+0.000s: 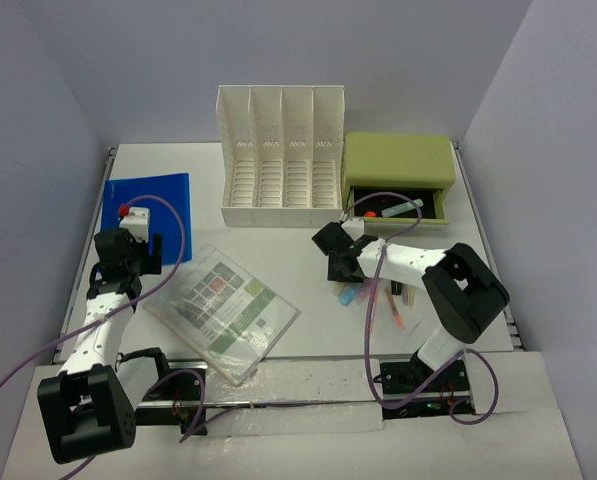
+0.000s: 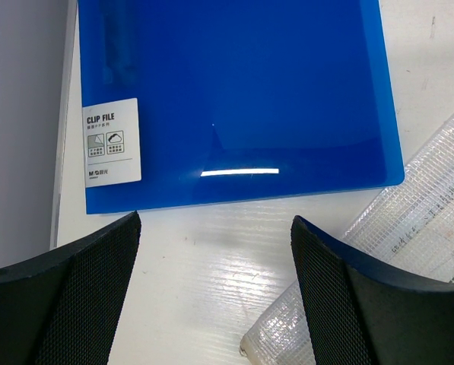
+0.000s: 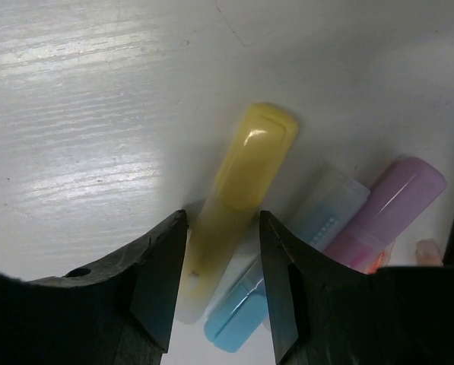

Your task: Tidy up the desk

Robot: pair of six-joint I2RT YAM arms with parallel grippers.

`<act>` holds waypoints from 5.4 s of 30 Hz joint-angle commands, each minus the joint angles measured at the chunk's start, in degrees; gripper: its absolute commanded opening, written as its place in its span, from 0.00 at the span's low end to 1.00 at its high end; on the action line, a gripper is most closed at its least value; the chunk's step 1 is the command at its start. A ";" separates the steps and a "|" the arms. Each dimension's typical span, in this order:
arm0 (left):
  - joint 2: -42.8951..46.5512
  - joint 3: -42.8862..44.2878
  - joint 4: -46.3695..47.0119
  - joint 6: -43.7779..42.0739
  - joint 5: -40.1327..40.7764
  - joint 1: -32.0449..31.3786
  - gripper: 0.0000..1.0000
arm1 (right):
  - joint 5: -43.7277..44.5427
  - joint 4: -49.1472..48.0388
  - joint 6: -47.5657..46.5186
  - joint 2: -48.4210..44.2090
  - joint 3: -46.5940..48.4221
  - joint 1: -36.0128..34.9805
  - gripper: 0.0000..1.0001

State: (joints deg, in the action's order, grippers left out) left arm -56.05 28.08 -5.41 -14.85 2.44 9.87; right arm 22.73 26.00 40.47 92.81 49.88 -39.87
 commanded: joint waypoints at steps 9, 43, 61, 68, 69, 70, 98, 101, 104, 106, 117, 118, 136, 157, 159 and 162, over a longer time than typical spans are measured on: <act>0.07 0.23 1.72 -0.04 -0.85 0.42 0.86 | -4.18 -5.59 -2.97 4.92 1.97 -4.35 0.27; -1.28 0.58 1.86 0.00 0.29 0.36 0.86 | -1.90 -31.08 15.92 -24.73 -3.87 29.54 0.04; -0.73 4.33 -1.27 -1.52 1.64 0.36 0.85 | -2.84 -12.88 -6.84 -23.23 7.16 26.40 0.67; 5.34 11.27 -21.93 -13.44 -16.30 0.24 0.97 | -6.77 -0.31 -9.85 -25.17 5.18 17.02 0.62; 5.22 13.43 -27.30 -14.60 -21.30 -0.13 0.99 | -7.42 0.81 -9.57 -25.16 4.16 16.07 0.61; 4.94 15.87 -33.31 -16.25 -28.44 -0.67 0.99 | -8.17 1.97 -9.23 -25.08 3.00 14.71 0.61; 4.38 17.02 -23.96 -3.09 -16.78 -20.94 0.99 | -5.67 2.57 -1.80 -16.52 -9.77 11.74 0.52; 4.28 16.84 -23.78 -3.08 -16.85 -20.94 0.99 | -6.71 1.45 -1.45 -16.52 -10.92 11.74 0.51; 4.30 16.73 -23.79 -2.99 -16.76 -20.94 0.99 | -8.66 -0.56 -1.25 -15.22 -11.84 11.74 0.48; 4.49 16.65 -23.77 -3.01 -16.75 -20.94 0.99 | -9.34 -1.08 -1.20 -14.34 -12.10 11.63 0.47; 4.86 16.40 -23.60 -3.12 -16.63 -20.94 0.99 | -9.51 -3.15 -0.92 -9.29 -11.53 9.16 0.43; 4.81 16.40 -23.60 -3.12 -16.59 -20.94 0.99 | -9.12 -3.06 -1.05 -8.71 -11.05 9.02 0.43; 4.70 16.13 -23.56 -3.08 -15.83 -20.94 0.99 | -3.20 5.38 -9.73 -15.81 8.83 -2.49 0.10; 4.05 15.96 -23.74 -3.31 -15.32 -20.94 0.99 | -11.78 -29.00 11.69 -23.11 -1.46 35.61 0.14; 4.09 15.96 -23.75 -3.25 -15.27 -20.94 0.99 | -11.68 -29.82 10.93 -21.13 -1.04 36.98 0.21; 4.02 15.84 -23.63 -3.31 -15.04 -20.94 0.99 | -13.09 -30.36 8.15 -18.64 0.03 38.04 0.32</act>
State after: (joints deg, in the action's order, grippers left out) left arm -51.98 44.47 -31.22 -18.55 -13.20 -10.83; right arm 10.39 1.04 50.22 71.47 47.65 -3.57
